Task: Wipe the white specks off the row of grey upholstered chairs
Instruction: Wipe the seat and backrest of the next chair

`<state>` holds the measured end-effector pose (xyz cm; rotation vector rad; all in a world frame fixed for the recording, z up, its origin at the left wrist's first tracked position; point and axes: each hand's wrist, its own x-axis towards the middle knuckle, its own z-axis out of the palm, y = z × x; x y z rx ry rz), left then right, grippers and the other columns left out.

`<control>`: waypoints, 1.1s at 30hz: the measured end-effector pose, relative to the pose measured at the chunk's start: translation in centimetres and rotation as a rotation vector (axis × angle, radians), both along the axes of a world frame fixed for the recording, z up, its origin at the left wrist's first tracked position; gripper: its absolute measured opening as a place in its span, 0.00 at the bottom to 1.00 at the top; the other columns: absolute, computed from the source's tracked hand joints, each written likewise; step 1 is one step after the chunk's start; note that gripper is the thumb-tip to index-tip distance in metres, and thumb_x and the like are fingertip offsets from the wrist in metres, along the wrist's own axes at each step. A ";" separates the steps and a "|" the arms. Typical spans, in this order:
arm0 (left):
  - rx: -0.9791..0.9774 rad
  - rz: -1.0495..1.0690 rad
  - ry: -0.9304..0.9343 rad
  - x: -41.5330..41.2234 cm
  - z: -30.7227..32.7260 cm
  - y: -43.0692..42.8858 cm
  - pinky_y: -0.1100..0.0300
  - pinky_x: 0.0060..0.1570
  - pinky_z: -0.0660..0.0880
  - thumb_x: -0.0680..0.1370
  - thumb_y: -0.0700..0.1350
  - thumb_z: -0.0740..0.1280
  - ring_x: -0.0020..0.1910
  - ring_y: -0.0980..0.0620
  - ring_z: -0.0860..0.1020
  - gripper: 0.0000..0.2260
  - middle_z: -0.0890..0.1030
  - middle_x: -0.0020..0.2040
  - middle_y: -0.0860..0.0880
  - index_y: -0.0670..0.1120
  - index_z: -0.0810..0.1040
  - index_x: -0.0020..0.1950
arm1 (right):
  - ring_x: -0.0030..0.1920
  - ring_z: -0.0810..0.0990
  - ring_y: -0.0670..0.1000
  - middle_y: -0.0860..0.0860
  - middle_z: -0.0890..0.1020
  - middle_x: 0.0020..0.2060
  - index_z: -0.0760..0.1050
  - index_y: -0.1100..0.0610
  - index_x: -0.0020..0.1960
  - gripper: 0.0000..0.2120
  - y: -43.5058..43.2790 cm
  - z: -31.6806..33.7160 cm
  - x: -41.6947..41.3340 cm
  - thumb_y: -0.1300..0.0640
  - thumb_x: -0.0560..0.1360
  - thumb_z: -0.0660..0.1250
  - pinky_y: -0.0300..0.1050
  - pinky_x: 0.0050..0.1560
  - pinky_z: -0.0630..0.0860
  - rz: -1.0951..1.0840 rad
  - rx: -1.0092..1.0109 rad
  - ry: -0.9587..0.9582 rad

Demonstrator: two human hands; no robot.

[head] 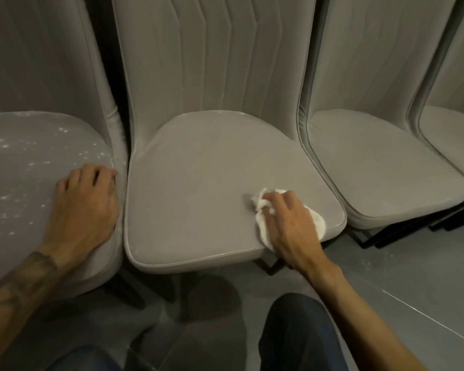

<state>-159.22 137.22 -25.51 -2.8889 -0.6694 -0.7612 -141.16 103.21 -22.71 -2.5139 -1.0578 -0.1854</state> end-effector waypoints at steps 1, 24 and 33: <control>0.008 0.006 0.001 0.0 0.0 0.0 0.42 0.47 0.65 0.82 0.44 0.54 0.48 0.37 0.70 0.13 0.73 0.53 0.39 0.41 0.74 0.60 | 0.46 0.75 0.58 0.56 0.75 0.53 0.73 0.53 0.62 0.10 -0.5 0.0 0.4 0.55 0.80 0.64 0.53 0.47 0.73 -0.072 0.010 0.005; -0.144 0.056 0.155 -0.6 1.4 -0.6 0.47 0.57 0.69 0.79 0.48 0.62 0.57 0.41 0.74 0.14 0.75 0.59 0.42 0.44 0.75 0.62 | 0.53 0.75 0.58 0.55 0.75 0.57 0.70 0.55 0.63 0.13 20.2 0.1 -9.8 0.54 0.82 0.55 0.53 0.55 0.71 0.311 -0.084 -0.052; -0.210 0.096 0.108 -0.5 1.5 -0.7 0.47 0.59 0.69 0.80 0.43 0.56 0.57 0.42 0.74 0.15 0.75 0.59 0.44 0.45 0.76 0.63 | 0.48 0.73 0.55 0.54 0.75 0.54 0.72 0.55 0.63 0.13 14.8 -0.9 -11.3 0.52 0.82 0.58 0.54 0.51 0.73 0.631 -0.087 -0.050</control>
